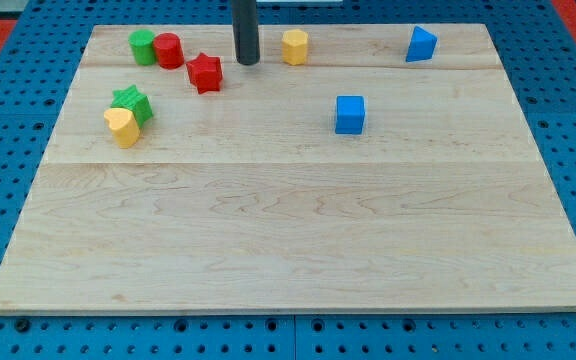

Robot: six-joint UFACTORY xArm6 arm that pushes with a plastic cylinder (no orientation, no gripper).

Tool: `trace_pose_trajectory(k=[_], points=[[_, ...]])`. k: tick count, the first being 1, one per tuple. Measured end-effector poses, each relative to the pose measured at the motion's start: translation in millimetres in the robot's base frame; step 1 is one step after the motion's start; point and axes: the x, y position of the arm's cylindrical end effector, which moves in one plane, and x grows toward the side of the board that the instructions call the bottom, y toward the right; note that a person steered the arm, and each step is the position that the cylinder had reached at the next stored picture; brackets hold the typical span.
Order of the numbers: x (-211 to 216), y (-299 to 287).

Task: Move the red circle into the green star

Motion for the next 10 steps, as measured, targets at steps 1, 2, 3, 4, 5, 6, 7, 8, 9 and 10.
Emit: trace_pose_trajectory(k=[1,2,3,4,5,6,7,8,9,10], points=[[-28.3,-31.4],[-36.3,-71.8],[-17.7,-85.7],[15.7,-99.8],[17.0,-116.1],[8.7,-144.8],[30.9,-138.0],[53.6,-132.5],[77.7,-132.6],[106.6,-135.4]])
